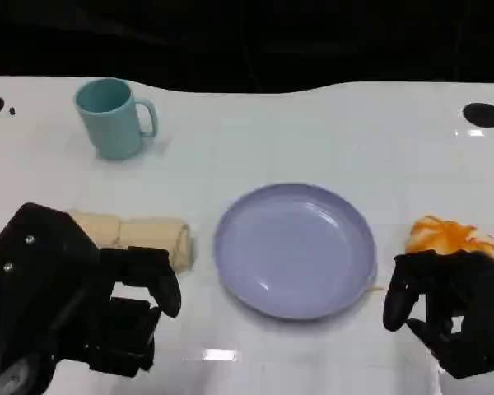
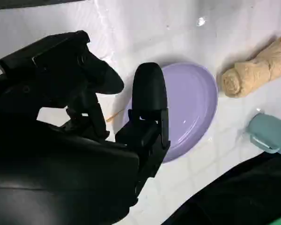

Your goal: Grasp the towel on the left side of the plate with the left hand and place it into the plate.

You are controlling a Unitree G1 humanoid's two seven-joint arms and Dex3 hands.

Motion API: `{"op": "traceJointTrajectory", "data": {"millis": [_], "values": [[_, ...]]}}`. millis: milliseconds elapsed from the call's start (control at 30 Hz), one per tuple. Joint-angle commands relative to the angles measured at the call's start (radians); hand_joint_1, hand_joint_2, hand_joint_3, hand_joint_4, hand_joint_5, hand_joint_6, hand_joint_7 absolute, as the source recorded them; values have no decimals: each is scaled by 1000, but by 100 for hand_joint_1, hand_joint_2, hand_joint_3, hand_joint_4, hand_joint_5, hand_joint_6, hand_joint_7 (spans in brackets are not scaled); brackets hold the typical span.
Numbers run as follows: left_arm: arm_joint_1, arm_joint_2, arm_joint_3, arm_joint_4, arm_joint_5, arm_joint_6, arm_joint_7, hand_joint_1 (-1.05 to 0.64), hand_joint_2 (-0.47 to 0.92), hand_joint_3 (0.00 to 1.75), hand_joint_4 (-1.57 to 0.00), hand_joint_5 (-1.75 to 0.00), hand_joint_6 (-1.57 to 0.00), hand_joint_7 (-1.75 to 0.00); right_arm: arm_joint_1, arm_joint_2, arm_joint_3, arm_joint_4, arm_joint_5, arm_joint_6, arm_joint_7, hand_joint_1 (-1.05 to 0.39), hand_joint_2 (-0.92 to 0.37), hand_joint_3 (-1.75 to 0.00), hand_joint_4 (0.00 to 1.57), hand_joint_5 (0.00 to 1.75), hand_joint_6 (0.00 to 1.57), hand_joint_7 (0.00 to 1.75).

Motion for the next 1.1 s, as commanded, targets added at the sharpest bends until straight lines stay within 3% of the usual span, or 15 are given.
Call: {"op": "traceJointTrajectory", "data": {"millis": [33,933,1100], "values": [[-11,17,3,9,5,-12,4,-2,44,139,-81,-175,-75,-161,-11,-10,1,-2,-3,2,0,0,-58,-105,72,172,70,140],[-11,15,1,14,8,-21,6,-2,44,138,-80,-175,-74,-161,-11,-2,3,0,0,9,0,1,-59,-105,71,173,69,142],[-5,3,20,25,-6,-42,4,-2,48,132,-75,-175,-69,-156,-12,-1,6,-9,-4,19,-1,1,-59,-104,70,172,69,142]]}}
